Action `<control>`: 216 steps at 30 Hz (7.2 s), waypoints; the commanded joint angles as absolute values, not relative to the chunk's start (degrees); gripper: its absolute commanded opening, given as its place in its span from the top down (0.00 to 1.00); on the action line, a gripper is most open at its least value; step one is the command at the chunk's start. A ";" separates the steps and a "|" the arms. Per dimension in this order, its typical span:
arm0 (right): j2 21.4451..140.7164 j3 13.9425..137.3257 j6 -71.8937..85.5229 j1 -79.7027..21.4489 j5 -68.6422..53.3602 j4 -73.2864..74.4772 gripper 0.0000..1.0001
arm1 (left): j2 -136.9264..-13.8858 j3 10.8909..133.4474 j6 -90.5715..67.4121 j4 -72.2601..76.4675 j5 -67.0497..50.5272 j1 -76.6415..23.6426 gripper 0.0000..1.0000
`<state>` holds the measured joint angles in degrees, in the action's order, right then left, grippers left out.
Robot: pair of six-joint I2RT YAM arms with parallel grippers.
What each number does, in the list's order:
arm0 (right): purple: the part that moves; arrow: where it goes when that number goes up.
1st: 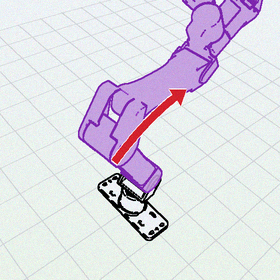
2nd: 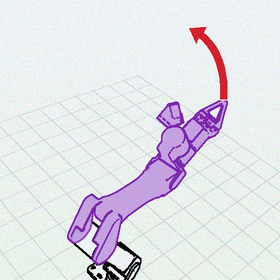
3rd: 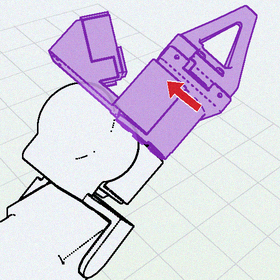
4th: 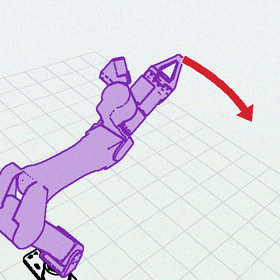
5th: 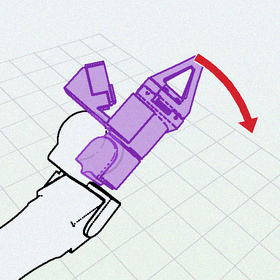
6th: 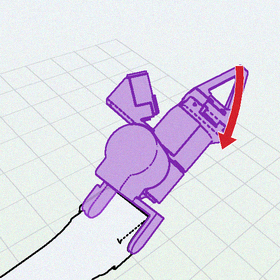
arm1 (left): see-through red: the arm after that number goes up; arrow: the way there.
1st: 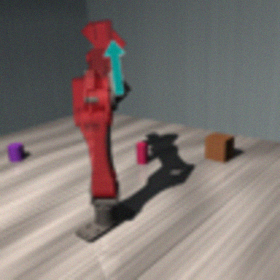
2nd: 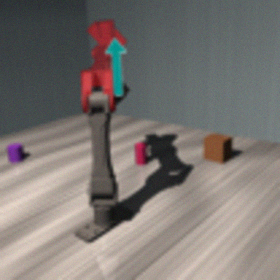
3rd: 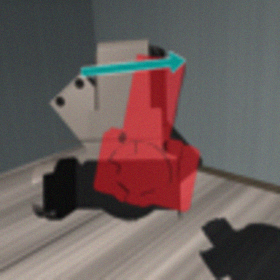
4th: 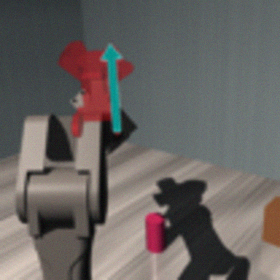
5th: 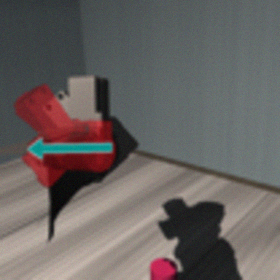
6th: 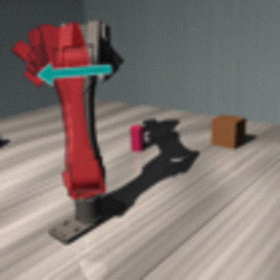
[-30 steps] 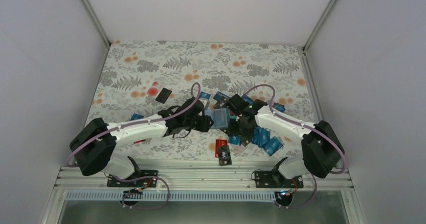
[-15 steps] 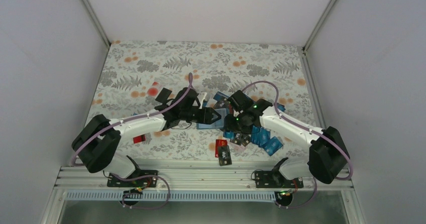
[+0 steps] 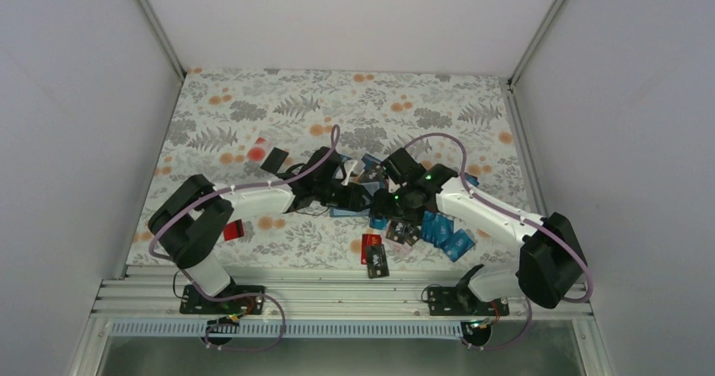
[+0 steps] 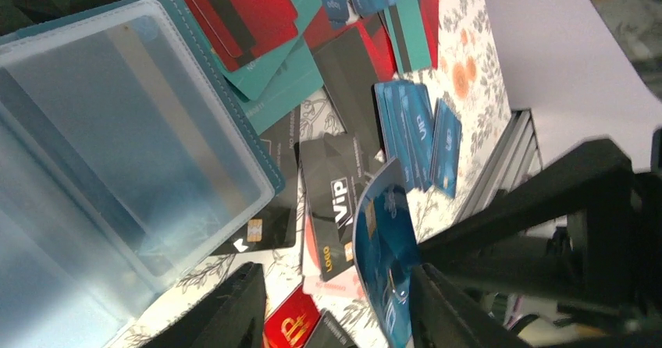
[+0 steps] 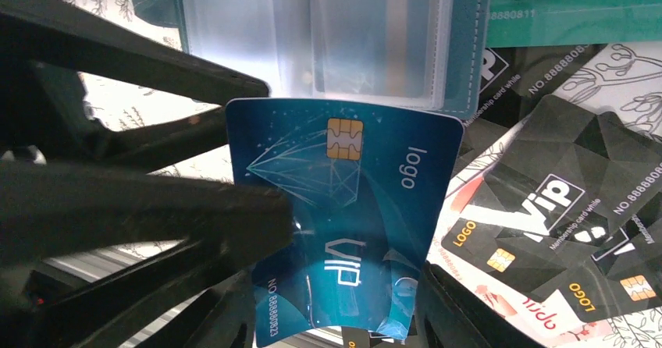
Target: Put the credit cards into the card holder
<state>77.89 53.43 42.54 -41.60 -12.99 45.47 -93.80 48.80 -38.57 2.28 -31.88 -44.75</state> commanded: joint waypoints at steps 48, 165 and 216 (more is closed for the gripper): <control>65.00 50.10 34.04 -21.46 -60.02 5.83 0.33 | -76.20 58.26 -41.12 6.92 -44.76 -33.24 0.98; 102.67 52.97 18.79 -25.42 -47.55 24.72 0.96 | -97.82 48.35 -33.14 -9.71 -1.82 -41.57 0.67; 105.23 47.48 33.83 -28.37 -47.68 8.45 0.96 | -97.40 47.19 -34.35 -9.73 -2.87 -42.19 0.79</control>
<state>103.33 46.74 31.94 -26.83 -49.25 8.75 -96.73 47.66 -33.71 -9.93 -1.28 -41.43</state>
